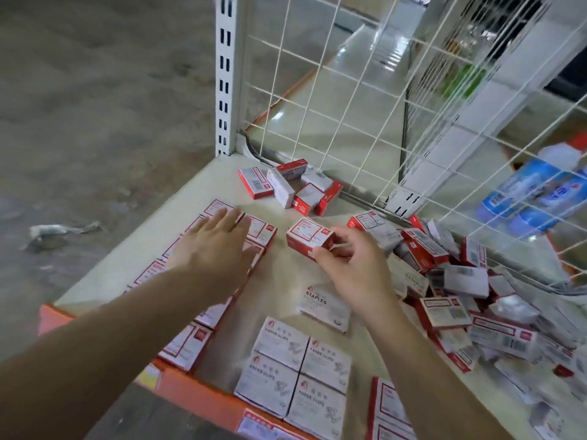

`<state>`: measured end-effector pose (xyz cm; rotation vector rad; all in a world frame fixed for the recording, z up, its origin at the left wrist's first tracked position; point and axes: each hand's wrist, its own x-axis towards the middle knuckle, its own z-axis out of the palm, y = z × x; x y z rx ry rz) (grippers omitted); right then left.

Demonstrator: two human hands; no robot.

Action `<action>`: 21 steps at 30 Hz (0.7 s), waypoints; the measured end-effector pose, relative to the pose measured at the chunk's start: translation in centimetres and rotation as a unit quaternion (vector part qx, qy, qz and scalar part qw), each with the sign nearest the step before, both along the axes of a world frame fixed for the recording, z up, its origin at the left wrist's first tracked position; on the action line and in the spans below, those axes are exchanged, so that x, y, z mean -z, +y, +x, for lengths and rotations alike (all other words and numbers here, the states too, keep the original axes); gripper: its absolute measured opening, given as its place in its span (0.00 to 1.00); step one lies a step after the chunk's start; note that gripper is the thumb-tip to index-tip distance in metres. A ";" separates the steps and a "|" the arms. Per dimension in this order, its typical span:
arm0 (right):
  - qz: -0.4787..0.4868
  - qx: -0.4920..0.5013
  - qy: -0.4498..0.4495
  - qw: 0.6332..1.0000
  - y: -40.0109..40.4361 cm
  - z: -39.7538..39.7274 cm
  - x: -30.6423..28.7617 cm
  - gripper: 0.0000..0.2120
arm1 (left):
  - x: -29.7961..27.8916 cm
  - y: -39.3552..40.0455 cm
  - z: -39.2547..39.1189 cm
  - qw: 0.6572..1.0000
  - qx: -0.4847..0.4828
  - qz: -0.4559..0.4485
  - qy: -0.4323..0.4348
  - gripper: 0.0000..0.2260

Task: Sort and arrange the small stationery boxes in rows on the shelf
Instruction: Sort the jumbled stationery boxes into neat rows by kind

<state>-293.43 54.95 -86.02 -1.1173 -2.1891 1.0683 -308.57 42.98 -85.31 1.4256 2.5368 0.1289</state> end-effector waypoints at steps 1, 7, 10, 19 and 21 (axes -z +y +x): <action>0.004 -0.001 0.002 1.000 0.1 -0.7 0.2 0.17 | 0.1 0.1 -0.4 1.000 0.002 0.000 0.000 0.24; 0.009 0.017 0.022 1.000 0.7 -3.6 0.9 0.14 | 0.6 0.3 -1.3 1.000 -0.004 0.016 -0.021 0.20; 0.021 0.021 0.019 0.999 0.8 -4.9 0.9 0.15 | 0.6 0.5 -1.6 0.999 -0.007 0.029 -0.021 0.18; 0.025 -0.036 -0.055 0.998 1.6 -9.3 2.4 0.19 | 1.2 0.8 -2.4 0.997 -0.004 0.066 -0.026 0.16; 0.018 -0.045 -0.065 0.997 1.6 -10.1 2.5 0.18 | 1.3 0.8 -2.7 0.997 -0.006 0.075 -0.028 0.16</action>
